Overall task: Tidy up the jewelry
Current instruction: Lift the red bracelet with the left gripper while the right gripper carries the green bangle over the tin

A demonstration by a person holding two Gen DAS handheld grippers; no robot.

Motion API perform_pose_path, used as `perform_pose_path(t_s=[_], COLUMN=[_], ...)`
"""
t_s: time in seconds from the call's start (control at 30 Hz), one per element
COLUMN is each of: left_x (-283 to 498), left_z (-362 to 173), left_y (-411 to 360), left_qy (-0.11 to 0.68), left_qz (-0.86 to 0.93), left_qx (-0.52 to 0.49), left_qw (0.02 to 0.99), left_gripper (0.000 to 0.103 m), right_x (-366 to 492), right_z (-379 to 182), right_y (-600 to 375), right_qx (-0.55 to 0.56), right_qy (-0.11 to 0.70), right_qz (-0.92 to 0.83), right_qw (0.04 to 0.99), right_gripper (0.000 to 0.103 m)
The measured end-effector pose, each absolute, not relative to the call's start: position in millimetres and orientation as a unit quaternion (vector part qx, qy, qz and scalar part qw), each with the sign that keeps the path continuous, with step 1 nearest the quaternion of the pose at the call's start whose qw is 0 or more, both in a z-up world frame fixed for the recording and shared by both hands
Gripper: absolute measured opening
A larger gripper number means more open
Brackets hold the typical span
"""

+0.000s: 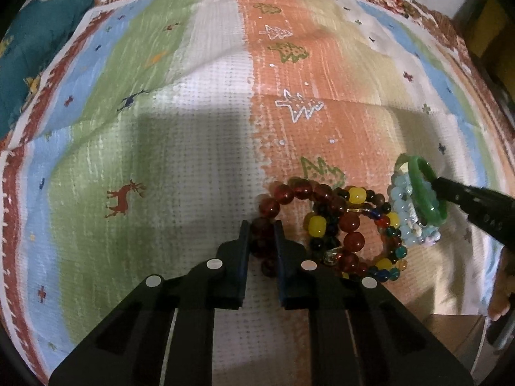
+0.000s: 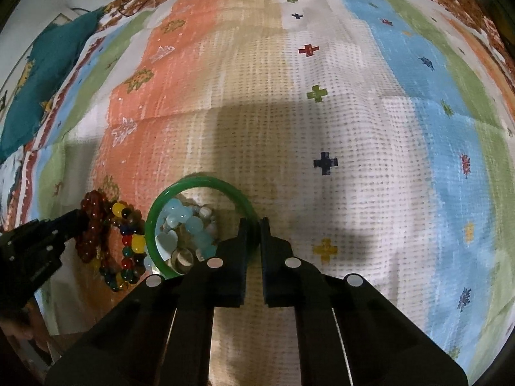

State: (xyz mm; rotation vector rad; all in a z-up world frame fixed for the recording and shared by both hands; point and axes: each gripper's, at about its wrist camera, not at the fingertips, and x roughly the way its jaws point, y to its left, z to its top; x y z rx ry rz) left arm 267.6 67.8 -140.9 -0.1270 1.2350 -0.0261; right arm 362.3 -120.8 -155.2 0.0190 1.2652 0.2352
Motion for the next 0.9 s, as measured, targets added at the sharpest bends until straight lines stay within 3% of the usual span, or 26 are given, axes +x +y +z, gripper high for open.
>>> perform_pose_path(t_s=[0.9], left_x=[233], left_z=[-62], left_y=[51], left_qy=[0.505], left_qz=[-0.046], left_qx=[-0.078], left_qw=[0.858], left_gripper=[0.013], right_x=[316], right_z=[-97], right_y=[-120], right_qx=[0.001], right_qy=[0.541], right_qz=[0.133], right_qw=[0.831], right_gripper=[0.008])
